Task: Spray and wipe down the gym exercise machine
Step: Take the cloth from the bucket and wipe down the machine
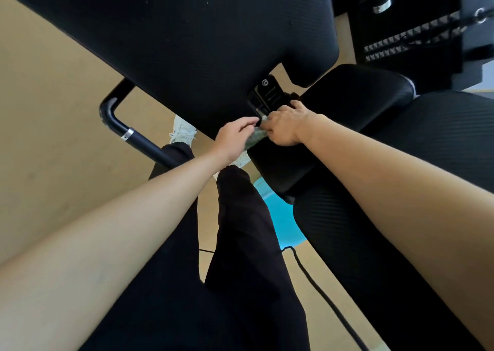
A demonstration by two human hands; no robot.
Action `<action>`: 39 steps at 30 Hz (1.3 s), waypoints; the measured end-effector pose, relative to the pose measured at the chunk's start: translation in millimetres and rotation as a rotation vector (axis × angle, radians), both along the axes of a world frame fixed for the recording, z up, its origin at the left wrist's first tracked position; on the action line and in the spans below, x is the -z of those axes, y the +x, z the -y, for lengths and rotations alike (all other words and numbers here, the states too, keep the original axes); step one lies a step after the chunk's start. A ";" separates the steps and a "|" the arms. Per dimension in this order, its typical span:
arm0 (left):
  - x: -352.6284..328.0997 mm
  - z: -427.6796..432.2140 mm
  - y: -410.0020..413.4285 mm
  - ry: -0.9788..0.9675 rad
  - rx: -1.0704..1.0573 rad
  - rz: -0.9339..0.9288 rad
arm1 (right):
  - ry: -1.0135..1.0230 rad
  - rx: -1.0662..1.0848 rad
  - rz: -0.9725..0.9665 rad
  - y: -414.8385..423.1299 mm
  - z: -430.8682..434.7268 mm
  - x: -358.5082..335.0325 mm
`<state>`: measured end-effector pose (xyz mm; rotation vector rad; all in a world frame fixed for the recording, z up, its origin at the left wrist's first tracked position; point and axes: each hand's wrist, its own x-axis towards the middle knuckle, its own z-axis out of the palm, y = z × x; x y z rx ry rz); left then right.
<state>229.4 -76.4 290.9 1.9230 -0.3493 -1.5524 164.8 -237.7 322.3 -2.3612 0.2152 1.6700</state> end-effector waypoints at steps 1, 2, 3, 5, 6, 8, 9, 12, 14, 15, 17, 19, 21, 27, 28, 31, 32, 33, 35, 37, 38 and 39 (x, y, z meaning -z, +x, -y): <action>-0.1 7.7 -2.9 0.000 -0.009 -0.087 | 0.005 0.006 0.011 -2.4 -1.0 -0.4; 0.3 13.4 -5.9 0.015 -0.024 -0.166 | 0.006 0.015 0.020 -4.6 -1.3 -0.8; 1.4 16.0 -8.3 0.029 -0.031 -0.209 | 0.006 0.023 0.030 -6.6 -1.6 -1.3; 4.0 12.9 -11.8 0.050 -0.020 -0.227 | 0.005 0.026 0.045 -9.2 -2.8 -2.8; 4.4 8.7 -12.7 0.061 -0.013 -0.230 | 0.007 0.025 0.050 -10.1 -3.9 -3.4; 3.6 0.4 -13.7 0.092 -0.016 -0.243 | 0.017 0.030 0.063 -11.9 -6.5 -6.0; 4.7 -3.5 -14.5 0.106 -0.028 -0.248 | 0.021 0.031 0.071 -12.9 -8.5 -8.1; 7.5 -16.1 -18.7 0.141 -0.116 -0.303 | 0.032 0.023 0.076 -14.5 -18.9 -18.9; -0.1 -22.3 -23.2 0.191 -0.252 -0.398 | 0.026 0.002 0.085 -15.4 -28.8 -29.4; -9.0 -23.9 -25.1 0.217 -0.330 -0.449 | 0.015 -0.011 0.098 -16.5 -34.7 -35.7; -33.0 -24.0 -28.5 0.259 -0.445 -0.510 | -0.021 -0.025 0.136 -19.4 -45.9 -49.4; -59.8 -22.7 -32.3 0.294 -0.507 -0.551 | -0.054 -0.018 0.179 -23.0 -55.1 -65.9; -84.9 -22.5 -36.7 0.330 -0.549 -0.623 | -0.064 -0.009 0.203 -26.2 -58.9 -86.7; -136.4 -27.8 -48.7 0.365 -0.531 -0.835 | -0.030 0.199 0.179 -37.5 -50.0 -151.2; -144.1 -27.4 -49.8 0.357 -0.514 -0.853 | -0.027 0.250 0.177 -40.5 -48.9 -160.6; -166.6 -25.0 -51.3 0.316 -0.431 -0.858 | -0.046 0.363 0.181 -49.9 -48.9 -185.1; -171.1 -23.4 -51.2 0.288 -0.378 -0.827 | -0.061 0.393 0.187 -52.2 -49.4 -192.6; -175.0 -21.7 -50.8 0.254 -0.313 -0.786 | -0.077 0.420 0.193 -53.9 -50.0 -200.0; -181.7 -16.8 -48.5 0.197 -0.196 -0.690 | -0.116 0.483 0.219 -57.4 -51.0 -214.5; -191.5 -12.5 -44.6 0.172 -0.095 -0.589 | -0.160 0.558 0.241 -63.3 -52.8 -229.5; -195.5 -10.6 -43.4 0.159 -0.036 -0.535 | -0.184 0.601 0.249 -68.4 -54.4 -237.0; -199.6 -9.2 -42.7 0.139 0.044 -0.472 | -0.209 0.652 0.262 -75.5 -57.1 -243.3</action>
